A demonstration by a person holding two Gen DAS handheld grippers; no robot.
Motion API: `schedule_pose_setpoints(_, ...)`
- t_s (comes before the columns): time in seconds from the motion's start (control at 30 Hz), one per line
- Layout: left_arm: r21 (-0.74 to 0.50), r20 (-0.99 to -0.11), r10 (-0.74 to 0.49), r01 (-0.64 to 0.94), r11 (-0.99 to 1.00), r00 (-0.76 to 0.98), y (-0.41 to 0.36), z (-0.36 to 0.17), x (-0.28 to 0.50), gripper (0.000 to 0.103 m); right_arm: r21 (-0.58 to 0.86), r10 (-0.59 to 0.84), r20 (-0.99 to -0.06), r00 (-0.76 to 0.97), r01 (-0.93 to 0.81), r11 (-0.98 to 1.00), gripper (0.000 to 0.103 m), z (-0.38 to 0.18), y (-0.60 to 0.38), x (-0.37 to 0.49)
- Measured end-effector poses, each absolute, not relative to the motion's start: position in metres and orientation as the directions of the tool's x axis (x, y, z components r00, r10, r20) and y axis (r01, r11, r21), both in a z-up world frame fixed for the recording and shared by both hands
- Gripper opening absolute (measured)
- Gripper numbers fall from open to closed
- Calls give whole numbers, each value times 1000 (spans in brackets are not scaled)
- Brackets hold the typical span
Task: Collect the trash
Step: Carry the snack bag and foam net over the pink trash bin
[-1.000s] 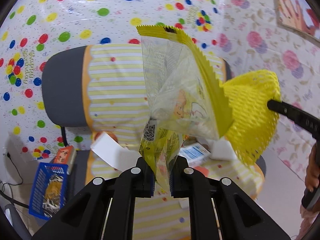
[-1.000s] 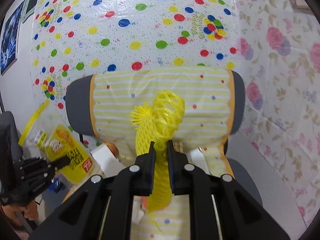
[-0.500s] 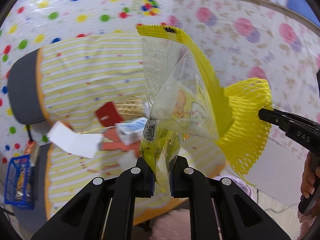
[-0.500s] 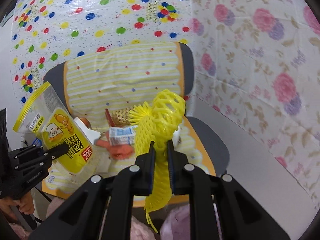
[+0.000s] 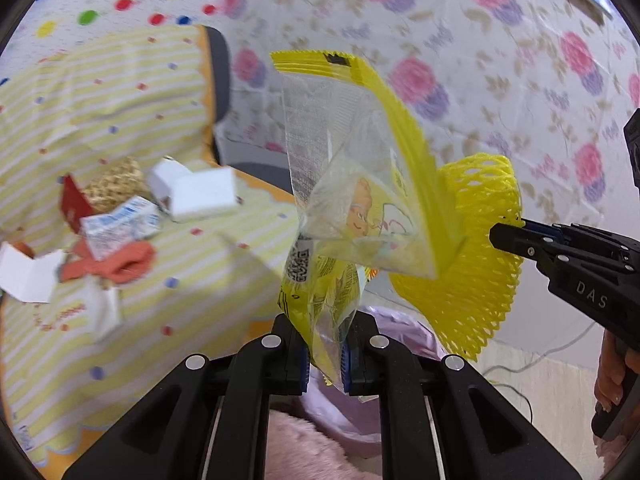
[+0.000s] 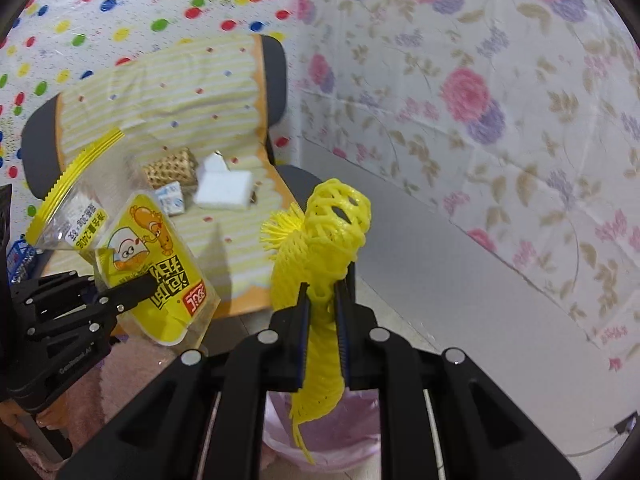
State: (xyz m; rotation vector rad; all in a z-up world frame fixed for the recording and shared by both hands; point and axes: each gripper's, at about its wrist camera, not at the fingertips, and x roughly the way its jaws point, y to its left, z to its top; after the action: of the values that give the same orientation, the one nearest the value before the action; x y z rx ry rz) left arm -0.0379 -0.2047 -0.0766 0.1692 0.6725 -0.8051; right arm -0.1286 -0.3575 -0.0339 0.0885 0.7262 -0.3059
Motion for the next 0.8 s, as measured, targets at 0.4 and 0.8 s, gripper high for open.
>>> schedule_pose_setpoints(0.4, -119, -697, -610, 779, 615, 375, -267, -132, -34, 16, -34, -254, -800, 544, 381, 924, 13, -116, -394, -118)
schedule_pose_setpoints(0.8, -108, -741, -565, 766, 633, 362, -275, -147, -14, 51, 7, -211, -827, 521, 384, 923, 39, -142, -408, -98)
